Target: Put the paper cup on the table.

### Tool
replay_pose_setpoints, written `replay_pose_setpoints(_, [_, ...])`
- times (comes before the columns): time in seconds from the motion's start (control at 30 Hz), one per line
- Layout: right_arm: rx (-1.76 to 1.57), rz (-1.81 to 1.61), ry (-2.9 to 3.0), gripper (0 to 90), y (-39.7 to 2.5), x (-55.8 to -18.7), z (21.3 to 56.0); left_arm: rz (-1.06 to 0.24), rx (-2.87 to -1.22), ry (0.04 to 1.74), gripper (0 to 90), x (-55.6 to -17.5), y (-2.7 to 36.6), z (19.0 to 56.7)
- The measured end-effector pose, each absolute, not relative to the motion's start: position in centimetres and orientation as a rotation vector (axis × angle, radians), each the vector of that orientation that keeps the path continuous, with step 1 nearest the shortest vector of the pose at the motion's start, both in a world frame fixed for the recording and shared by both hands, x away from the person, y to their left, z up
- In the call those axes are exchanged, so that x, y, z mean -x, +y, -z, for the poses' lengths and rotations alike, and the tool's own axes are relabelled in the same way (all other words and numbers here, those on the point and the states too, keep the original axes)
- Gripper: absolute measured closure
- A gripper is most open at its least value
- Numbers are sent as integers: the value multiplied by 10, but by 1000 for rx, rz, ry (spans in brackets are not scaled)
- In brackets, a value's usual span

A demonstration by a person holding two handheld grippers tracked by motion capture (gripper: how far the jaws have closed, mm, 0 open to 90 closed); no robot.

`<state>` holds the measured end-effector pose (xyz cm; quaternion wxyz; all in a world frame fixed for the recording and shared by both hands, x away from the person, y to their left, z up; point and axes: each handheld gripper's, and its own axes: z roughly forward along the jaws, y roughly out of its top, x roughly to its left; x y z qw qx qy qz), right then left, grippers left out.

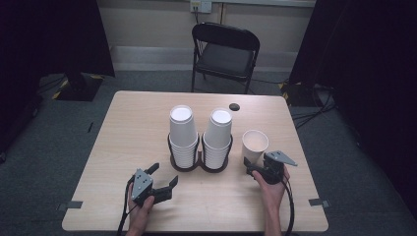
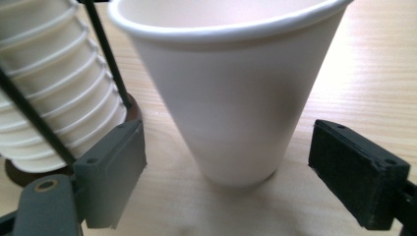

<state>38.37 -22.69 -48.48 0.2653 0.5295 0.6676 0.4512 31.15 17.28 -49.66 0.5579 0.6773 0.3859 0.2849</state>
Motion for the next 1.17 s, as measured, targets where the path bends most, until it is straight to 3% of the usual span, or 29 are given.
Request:
replay_pose_setpoints(0.27, [-1373, -1265, 1760, 138, -222, -361, 480, -681, -1590, 932, 158, -312, 173, 497])
replay_pose_setpoints(0.7, [-1254, -1370, 1758, 140, -179, -323, 480, -682, -1593, 942, 157, -310, 173, 496])
replay_pose_setpoints(1.17, [-1230, -1393, 1810, 129, -159, -317, 494, -682, -1595, 940, 158, -310, 173, 496])
